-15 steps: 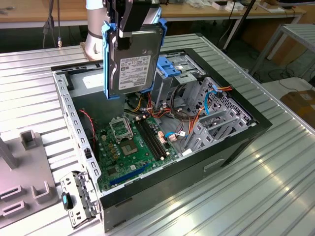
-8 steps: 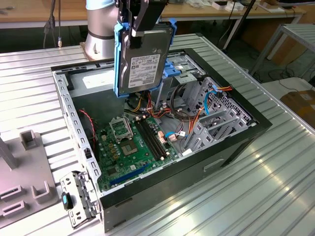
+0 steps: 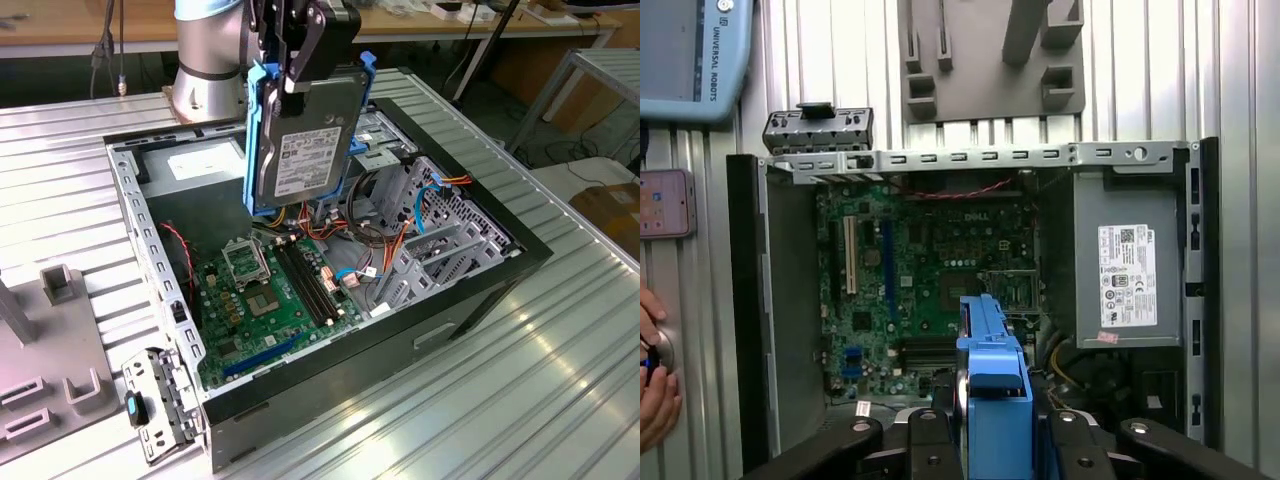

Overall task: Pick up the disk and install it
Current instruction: 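Insert the disk into the insertion slot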

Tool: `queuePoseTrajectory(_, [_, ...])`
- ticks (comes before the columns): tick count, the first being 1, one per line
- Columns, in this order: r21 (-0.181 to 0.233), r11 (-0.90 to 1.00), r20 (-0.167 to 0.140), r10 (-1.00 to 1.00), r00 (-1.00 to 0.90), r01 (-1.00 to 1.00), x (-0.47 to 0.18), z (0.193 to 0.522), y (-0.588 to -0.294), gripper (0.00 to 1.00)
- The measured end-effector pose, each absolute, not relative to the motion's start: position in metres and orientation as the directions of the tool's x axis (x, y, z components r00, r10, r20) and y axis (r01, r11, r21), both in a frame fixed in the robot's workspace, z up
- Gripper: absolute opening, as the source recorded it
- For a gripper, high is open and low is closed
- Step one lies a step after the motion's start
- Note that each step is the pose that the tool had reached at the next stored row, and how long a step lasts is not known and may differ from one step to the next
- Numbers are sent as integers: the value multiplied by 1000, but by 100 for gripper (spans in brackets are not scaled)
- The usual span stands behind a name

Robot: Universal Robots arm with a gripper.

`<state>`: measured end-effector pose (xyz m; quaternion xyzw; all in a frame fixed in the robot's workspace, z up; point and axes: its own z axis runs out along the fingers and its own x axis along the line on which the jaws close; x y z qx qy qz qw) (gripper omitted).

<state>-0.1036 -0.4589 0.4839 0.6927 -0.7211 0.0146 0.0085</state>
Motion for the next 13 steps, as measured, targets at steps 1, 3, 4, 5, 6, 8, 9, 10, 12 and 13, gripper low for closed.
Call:
queuePoseTrajectory(1, [-9, 40, 34, -999, -40, -999, -104, 484, -461, 37])
queuePoseTrajectory(3, [-9, 40, 34, -999, -40, -999, -103, 483, -466, 37])
queuePoseTrajectory(4, [-9, 40, 35, -999, -40, -999, -103, 483, -470, 37])
queuePoseTrajectory(5, [-9, 40, 36, -999, -40, -999, -103, 483, -475, 37])
queuePoseTrajectory(6, [-9, 40, 37, -998, -40, -999, -102, 483, -483, 37])
queuePoseTrajectory(8, [-10, 40, 40, -998, -40, -999, -101, 482, -495, 37])
queuePoseTrajectory(9, [-10, 40, 41, -998, -40, -999, -99, 482, -497, 37])
queuePoseTrajectory(10, [-10, 40, 41, -998, -40, -999, -93, 481, -498, 37])
queuePoseTrajectory(12, [-10, 40, 41, -998, -40, -999, -81, 481, -499, 37])
queuePoseTrajectory(13, [-10, 40, 41, -998, -40, -999, -74, 481, -499, 37])
